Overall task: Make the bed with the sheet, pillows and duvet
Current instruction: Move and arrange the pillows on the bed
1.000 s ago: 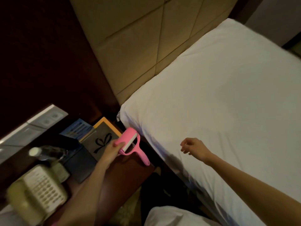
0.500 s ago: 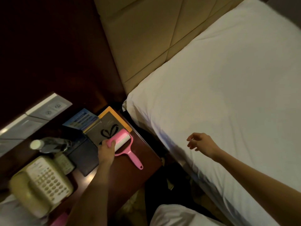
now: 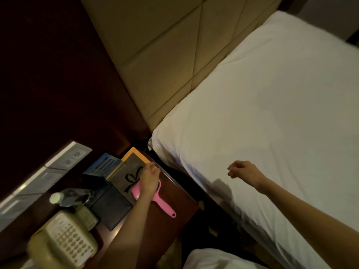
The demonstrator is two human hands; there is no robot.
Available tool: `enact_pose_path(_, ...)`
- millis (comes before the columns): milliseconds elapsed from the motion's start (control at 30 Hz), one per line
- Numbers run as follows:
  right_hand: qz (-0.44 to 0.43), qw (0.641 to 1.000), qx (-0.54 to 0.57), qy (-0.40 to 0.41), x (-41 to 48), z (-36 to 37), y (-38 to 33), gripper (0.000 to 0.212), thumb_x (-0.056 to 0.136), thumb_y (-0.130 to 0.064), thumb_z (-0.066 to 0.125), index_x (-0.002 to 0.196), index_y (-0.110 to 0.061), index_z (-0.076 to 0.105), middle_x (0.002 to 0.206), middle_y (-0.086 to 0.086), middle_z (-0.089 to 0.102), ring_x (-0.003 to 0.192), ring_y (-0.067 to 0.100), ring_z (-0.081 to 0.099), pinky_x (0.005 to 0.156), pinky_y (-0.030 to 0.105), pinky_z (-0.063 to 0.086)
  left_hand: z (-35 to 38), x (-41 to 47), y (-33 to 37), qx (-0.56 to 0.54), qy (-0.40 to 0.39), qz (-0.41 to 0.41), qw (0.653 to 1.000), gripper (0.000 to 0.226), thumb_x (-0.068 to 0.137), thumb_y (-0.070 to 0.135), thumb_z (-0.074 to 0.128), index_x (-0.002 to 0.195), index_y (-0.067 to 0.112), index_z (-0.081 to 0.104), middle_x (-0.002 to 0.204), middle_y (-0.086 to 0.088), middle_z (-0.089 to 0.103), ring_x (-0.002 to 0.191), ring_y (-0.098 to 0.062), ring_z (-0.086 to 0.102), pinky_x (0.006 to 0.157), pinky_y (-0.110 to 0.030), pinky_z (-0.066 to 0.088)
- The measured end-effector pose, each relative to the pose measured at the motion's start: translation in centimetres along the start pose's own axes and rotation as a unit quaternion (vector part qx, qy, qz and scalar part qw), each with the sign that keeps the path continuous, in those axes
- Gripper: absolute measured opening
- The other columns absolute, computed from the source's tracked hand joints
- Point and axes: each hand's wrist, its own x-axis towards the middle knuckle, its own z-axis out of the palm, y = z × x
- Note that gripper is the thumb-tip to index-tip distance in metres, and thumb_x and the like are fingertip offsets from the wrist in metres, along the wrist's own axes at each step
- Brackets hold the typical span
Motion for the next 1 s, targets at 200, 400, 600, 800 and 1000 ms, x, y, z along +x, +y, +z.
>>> enact_pose_path(200, 0.014, 0.991, 0.120, 0.055, -1.9, -4.2, 1.1, 0.013, 0.093, -0.015, 0.053, 0.088, -0.014, 0.065, 0.096, 0.009, 0.071, 0.086, 0.020, 0.066, 0.076, 0.028, 0.047, 4.9, -0.8, 8.3, -0.002, -0.126, 0.079, 0.989, 0.012, 0.092, 0.012, 0.056, 0.102, 0.012, 0.063, 0.102, -0.008, 0.066, 0.100, -0.025, 0.062, 0.085, -0.033, 0.047)
enact_pose_path(400, 0.013, 0.960, 0.254, 0.120, -5.4, -9.2, 4.1, 0.014, 0.094, -0.017, 0.054, 0.096, -0.010, 0.066, 0.099, 0.009, 0.071, 0.090, 0.022, 0.065, 0.079, 0.031, 0.047, 10.7, -3.8, 16.9, 0.002, -0.240, 0.139, 0.961, 0.010, 0.095, 0.014, 0.052, 0.098, 0.015, 0.062, 0.103, -0.009, 0.066, 0.094, -0.021, 0.065, 0.087, -0.032, 0.049)
enact_pose_path(600, 0.018, 0.911, 0.361, 0.200, -9.1, -12.6, 8.8, 0.016, 0.093, -0.018, 0.056, 0.099, -0.008, 0.066, 0.100, 0.010, 0.071, 0.095, 0.024, 0.067, 0.084, 0.033, 0.049, 16.7, -8.8, 21.8, 0.037, -0.327, 0.182, 0.927, 0.011, 0.095, 0.014, 0.052, 0.096, 0.014, 0.063, 0.101, -0.007, 0.067, 0.087, -0.016, 0.065, 0.077, -0.027, 0.048)
enact_pose_path(800, 0.024, 0.865, 0.429, 0.261, -12.7, -16.0, 14.5, 0.013, 0.092, -0.015, 0.056, 0.095, -0.007, 0.066, 0.101, 0.015, 0.071, 0.088, 0.024, 0.066, 0.079, 0.032, 0.047, 21.9, -14.6, 24.4, 0.066, -0.370, 0.234, 0.897, 0.013, 0.095, 0.012, 0.050, 0.098, 0.012, 0.063, 0.099, -0.006, 0.068, 0.083, -0.012, 0.066, 0.076, -0.027, 0.047)
enact_pose_path(1000, 0.014, 0.844, 0.450, 0.292, -17.0, -19.9, 21.0, 0.013, 0.092, -0.015, 0.056, 0.096, -0.006, 0.066, 0.101, 0.014, 0.070, 0.089, 0.025, 0.065, 0.078, 0.031, 0.047, 27.8, -21.0, 25.5, 0.052, -0.376, 0.237, 0.895, 0.017, 0.094, 0.013, 0.051, 0.110, 0.010, 0.056, 0.106, -0.009, 0.066, 0.085, -0.015, 0.066, 0.078, -0.027, 0.048)
